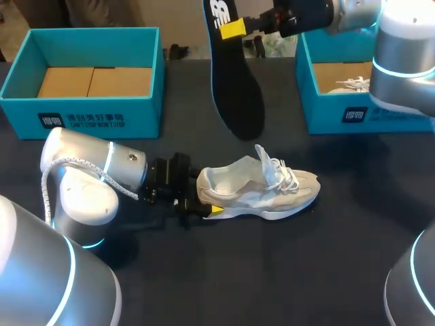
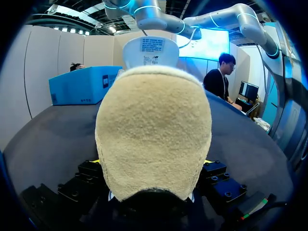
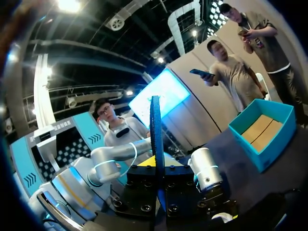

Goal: Take the shoe out of the shoebox, open the shoe tongue, remove and reinsert the insole, then place the shoe into the shoebox

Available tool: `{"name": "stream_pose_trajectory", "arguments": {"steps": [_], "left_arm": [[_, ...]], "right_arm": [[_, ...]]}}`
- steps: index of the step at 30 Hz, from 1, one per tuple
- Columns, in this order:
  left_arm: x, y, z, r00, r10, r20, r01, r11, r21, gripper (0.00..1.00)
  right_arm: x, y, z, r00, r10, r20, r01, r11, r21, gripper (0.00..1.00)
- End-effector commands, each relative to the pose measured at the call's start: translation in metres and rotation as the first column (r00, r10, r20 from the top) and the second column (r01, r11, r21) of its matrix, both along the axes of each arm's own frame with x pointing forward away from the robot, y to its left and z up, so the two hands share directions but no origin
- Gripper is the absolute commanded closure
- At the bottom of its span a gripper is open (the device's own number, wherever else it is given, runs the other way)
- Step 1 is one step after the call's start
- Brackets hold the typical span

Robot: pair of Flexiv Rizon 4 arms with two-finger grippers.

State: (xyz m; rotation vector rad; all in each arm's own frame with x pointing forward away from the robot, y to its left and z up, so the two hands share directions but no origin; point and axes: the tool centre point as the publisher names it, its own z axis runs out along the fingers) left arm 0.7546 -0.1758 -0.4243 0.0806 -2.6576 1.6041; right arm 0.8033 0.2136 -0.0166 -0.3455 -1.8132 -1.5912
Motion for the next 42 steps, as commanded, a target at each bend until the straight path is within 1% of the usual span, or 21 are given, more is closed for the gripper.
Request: {"name": "stream_pose_trajectory", "arguments": {"steps": [1, 7, 12, 13, 14, 30, 32, 33, 35, 37, 42], "left_arm": [[-0.001, -0.001, -0.003, 1.000, -0.001, -0.001, 0.001, 1.000, 0.003, 1.00], [-0.001, -0.001, -0.003, 1.000, -0.001, -0.001, 0.001, 1.000, 0.003, 1.00], [-0.001, -0.001, -0.003, 1.000, -0.001, -0.001, 0.001, 1.000, 0.003, 1.00], [-0.001, -0.001, -0.003, 1.000, -0.001, -0.001, 0.001, 1.000, 0.003, 1.00], [-0.001, -0.001, -0.003, 1.000, -0.001, -0.001, 0.001, 1.000, 0.003, 1.00], [-0.001, -0.001, -0.003, 1.000, -0.001, -0.001, 0.001, 1.000, 0.003, 1.00], [-0.001, -0.001, -0.003, 1.000, -0.001, -0.001, 0.001, 1.000, 0.003, 1.00], [-0.001, -0.001, -0.003, 1.000, -0.001, -0.001, 0.001, 1.000, 0.003, 1.00], [-0.001, -0.001, -0.003, 1.000, -0.001, -0.001, 0.001, 1.000, 0.003, 1.00], [-0.001, -0.001, -0.003, 1.000, -0.001, -0.001, 0.001, 1.000, 0.003, 1.00], [-0.001, -0.001, -0.003, 1.000, -0.001, -0.001, 0.001, 1.000, 0.003, 1.00]], "right_arm": [[-0.027, -0.007, 0.010, 0.994, -0.106, 0.016, 0.107, 0.993, -0.047, 1.00], [-0.047, -0.010, 0.023, 0.988, -0.154, 0.016, 0.155, 0.985, -0.080, 1.00], [-0.062, -0.012, 0.028, 0.980, -0.201, 0.007, 0.201, 0.974, -0.100, 1.00], [-0.063, -0.012, 0.029, 0.978, -0.209, 0.017, 0.210, 0.972, -0.110, 1.00], [-0.064, -0.012, 0.030, 0.976, -0.217, 0.034, 0.219, 0.970, -0.102, 1.00], [-0.064, -0.012, 0.030, 0.976, -0.217, 0.034, 0.219, 0.970, -0.102, 1.00], [-0.061, -0.018, 0.029, 0.974, -0.228, -0.013, 0.226, 0.970, -0.093, 1.00], [-0.062, -0.022, 0.030, 0.969, -0.246, -0.033, 0.241, 0.965, -0.108, 1.00], [-0.066, -0.031, 0.031, 0.957, -0.278, -0.081, 0.271, 0.959, -0.085, 1.00], [-0.072, -0.039, 0.030, 0.946, -0.308, -0.104, 0.294, 0.947, -0.129, 1.00], [-0.086, -0.051, 0.033, 0.930, -0.343, -0.132, 0.320, 0.932, -0.168, 1.00]]}}
